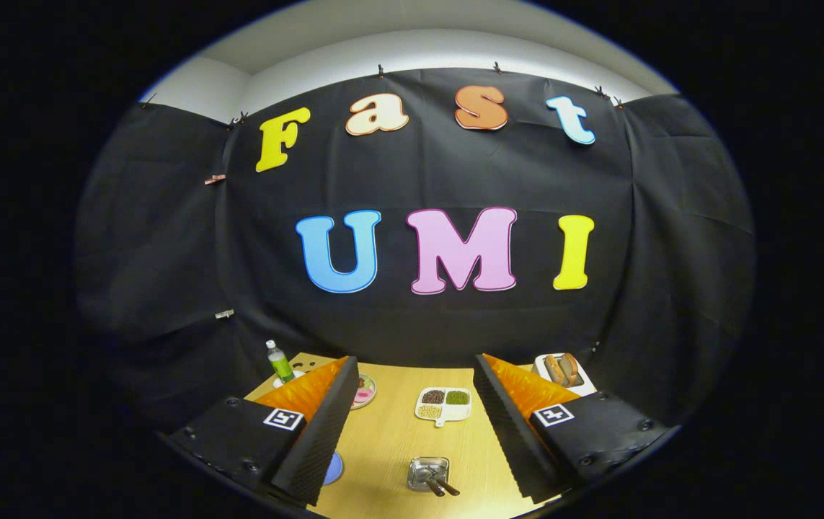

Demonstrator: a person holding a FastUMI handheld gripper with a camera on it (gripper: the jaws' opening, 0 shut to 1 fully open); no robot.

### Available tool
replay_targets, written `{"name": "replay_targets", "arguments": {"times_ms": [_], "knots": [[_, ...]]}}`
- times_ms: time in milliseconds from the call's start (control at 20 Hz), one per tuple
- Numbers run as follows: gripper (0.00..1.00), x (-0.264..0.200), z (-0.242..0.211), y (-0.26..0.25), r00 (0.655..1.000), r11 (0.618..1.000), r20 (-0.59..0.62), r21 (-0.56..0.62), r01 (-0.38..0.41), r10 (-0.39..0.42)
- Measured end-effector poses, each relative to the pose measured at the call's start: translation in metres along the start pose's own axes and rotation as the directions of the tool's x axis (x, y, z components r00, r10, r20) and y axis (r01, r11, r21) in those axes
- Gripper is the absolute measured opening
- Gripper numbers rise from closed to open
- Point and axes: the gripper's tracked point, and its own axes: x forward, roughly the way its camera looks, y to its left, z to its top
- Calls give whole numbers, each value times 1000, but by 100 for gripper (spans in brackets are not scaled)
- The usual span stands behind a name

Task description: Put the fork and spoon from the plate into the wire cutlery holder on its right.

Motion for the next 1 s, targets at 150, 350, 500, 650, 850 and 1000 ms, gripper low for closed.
{"name": "replay_targets", "arguments": {"times_ms": [150,350,500,650,850,1000], "knots": [[99,-8,-4,-5,999,999,14,-32,30,-29],[99,-10,-22,-4,999,999,-30,-39,22,-23],[99,-9,-23,-3,999,999,-34,-46,21,-22],[99,-8,-22,-1,999,998,-37,-58,15,-18],[99,-3,-17,4,999,998,-34,-60,4,-6],[99,0,-15,7,999,998,-35,-62,-4,1]]}}
